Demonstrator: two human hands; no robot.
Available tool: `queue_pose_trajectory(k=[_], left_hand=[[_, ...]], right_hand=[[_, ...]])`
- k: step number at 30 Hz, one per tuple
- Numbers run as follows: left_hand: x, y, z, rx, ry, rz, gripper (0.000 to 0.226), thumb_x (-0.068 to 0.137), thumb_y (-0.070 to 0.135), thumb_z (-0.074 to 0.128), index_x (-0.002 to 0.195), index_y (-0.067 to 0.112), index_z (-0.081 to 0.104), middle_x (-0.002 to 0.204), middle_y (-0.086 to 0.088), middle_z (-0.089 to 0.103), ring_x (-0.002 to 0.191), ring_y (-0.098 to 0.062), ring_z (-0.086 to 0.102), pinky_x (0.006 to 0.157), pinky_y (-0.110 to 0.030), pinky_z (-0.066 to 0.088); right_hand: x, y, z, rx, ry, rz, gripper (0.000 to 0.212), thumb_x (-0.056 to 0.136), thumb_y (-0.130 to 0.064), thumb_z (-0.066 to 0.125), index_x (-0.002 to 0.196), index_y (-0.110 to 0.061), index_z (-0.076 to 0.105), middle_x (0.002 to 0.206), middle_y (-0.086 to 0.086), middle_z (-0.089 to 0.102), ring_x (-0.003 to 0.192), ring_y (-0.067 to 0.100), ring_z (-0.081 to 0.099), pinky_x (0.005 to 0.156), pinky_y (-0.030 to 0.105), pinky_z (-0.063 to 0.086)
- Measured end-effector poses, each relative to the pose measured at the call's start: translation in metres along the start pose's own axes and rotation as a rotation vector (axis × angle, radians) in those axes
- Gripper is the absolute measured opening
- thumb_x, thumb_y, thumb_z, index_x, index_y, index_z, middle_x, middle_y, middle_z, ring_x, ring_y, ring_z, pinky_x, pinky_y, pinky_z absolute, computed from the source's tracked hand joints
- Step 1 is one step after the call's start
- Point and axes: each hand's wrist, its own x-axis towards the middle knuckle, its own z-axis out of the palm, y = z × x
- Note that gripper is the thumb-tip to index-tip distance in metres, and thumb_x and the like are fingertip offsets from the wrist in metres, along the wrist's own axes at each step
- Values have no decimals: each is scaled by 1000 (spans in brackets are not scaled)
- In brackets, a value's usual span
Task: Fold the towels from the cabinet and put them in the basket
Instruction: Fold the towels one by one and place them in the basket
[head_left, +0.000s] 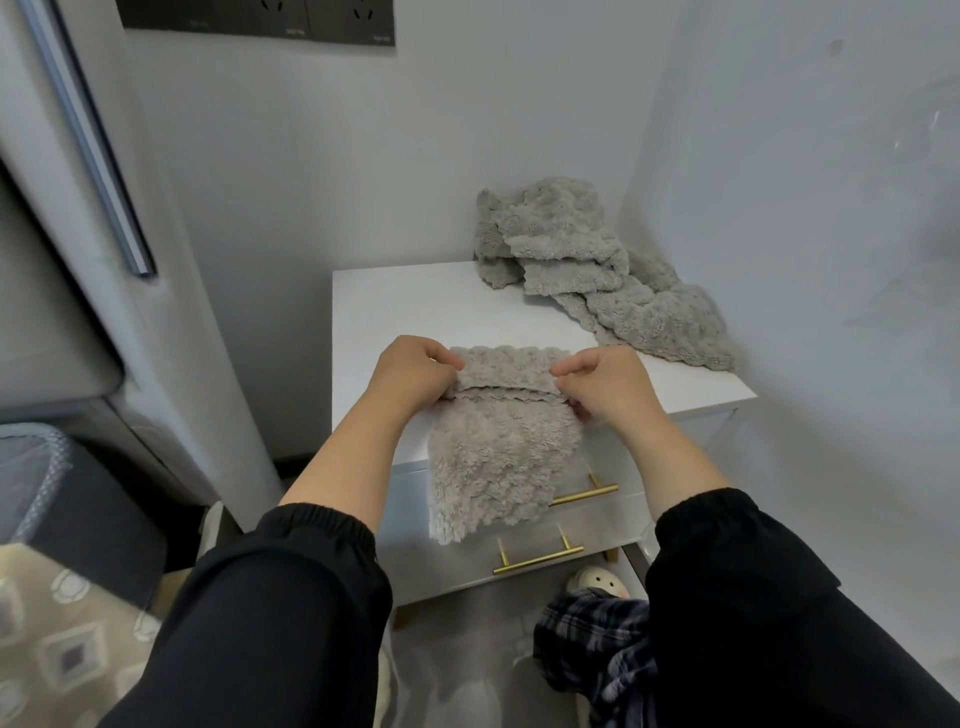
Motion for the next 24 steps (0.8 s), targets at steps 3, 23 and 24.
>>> queue_pose_trajectory(k=[3,23,24], left_hand=[[2,-3,6,212,84,70,19,88,19,59,72,16,67,73,-1,66,74,-20,60,68,-29,49],[1,-1,-1,338,88,223,8,76,8,70,78,7,62,74,-4,56,71,-23,49,56,-28,36],[0,2,0,295,110,242,8,76,6,68,83,7,66,80,-4,62,75,-24,55,60,-29,43]], right_hand=[[-1,1,5,-178,30,-49,12,81,-9,69,89,-18,68,77,-10,57,81,15,58,72,22,39],[8,4,-8,251,-42,56,17,79,-8,75,89,-9,60,65,-1,46,46,5,38,46,17,28],[8,3,-8,256,-11,18,15,79,-4,73,77,-9,59,60,-1,44,40,4,36,43,17,28]])
